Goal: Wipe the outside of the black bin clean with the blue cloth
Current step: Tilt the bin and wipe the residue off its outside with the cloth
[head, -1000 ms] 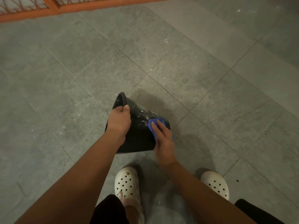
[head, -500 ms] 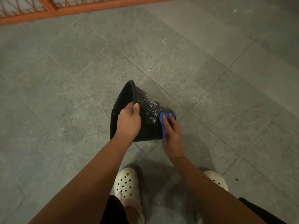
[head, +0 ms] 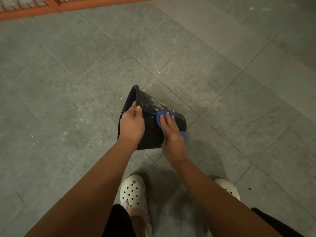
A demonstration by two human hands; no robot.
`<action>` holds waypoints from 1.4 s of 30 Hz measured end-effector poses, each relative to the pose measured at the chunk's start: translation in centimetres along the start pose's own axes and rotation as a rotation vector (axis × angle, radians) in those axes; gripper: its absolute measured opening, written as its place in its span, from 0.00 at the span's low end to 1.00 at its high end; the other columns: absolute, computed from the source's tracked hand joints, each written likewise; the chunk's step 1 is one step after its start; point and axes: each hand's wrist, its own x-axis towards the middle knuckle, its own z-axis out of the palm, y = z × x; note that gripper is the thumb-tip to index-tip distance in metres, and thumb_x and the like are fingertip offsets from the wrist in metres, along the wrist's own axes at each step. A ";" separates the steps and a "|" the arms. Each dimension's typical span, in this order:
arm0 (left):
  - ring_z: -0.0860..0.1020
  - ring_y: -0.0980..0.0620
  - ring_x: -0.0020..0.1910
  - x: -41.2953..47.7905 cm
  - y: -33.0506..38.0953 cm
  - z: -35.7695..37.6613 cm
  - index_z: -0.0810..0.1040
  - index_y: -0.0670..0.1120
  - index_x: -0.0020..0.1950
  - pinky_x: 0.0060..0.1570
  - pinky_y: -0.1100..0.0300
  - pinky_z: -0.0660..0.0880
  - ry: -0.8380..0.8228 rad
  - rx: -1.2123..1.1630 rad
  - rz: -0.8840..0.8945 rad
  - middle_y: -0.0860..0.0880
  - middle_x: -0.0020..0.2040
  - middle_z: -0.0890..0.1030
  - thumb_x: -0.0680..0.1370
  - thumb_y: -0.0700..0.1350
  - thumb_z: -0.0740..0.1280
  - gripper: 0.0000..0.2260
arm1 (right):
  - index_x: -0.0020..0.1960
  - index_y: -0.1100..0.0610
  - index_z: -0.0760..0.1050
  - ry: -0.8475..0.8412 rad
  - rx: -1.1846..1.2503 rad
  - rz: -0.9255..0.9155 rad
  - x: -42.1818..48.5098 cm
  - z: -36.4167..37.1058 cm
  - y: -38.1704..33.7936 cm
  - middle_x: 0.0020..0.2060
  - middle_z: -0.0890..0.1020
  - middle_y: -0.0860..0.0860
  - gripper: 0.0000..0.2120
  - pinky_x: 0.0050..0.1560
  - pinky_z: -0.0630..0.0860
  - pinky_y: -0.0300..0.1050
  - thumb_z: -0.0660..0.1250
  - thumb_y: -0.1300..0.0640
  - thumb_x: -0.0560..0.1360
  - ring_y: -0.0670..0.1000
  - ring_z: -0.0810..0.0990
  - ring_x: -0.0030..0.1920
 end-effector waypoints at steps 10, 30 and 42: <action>0.79 0.53 0.51 0.2 -0.1 -0.1 0.75 0.57 0.63 0.57 0.47 0.76 -0.026 0.099 0.083 0.51 0.50 0.81 0.82 0.46 0.53 0.15 | 0.71 0.62 0.59 0.031 0.070 -0.033 0.0 0.2 -2.3 0.72 0.60 0.59 0.32 0.73 0.47 0.47 0.59 0.77 0.70 0.59 0.51 0.74; 0.80 0.51 0.48 0.3 0.5 0.4 0.75 0.59 0.52 0.56 0.46 0.77 -0.014 0.029 0.009 0.49 0.47 0.81 0.82 0.46 0.54 0.12 | 0.73 0.57 0.57 0.024 0.078 0.014 0.9 -0.4 -0.6 0.74 0.58 0.55 0.33 0.75 0.53 0.51 0.58 0.76 0.71 0.55 0.53 0.75; 0.78 0.49 0.55 0.8 0.6 0.3 0.74 0.50 0.67 0.61 0.47 0.73 -0.053 0.049 -0.012 0.47 0.55 0.81 0.82 0.46 0.54 0.16 | 0.63 0.63 0.72 -0.012 -0.055 -0.295 -1.3 -0.7 1.1 0.65 0.70 0.65 0.29 0.66 0.62 0.65 0.66 0.80 0.65 0.72 0.61 0.67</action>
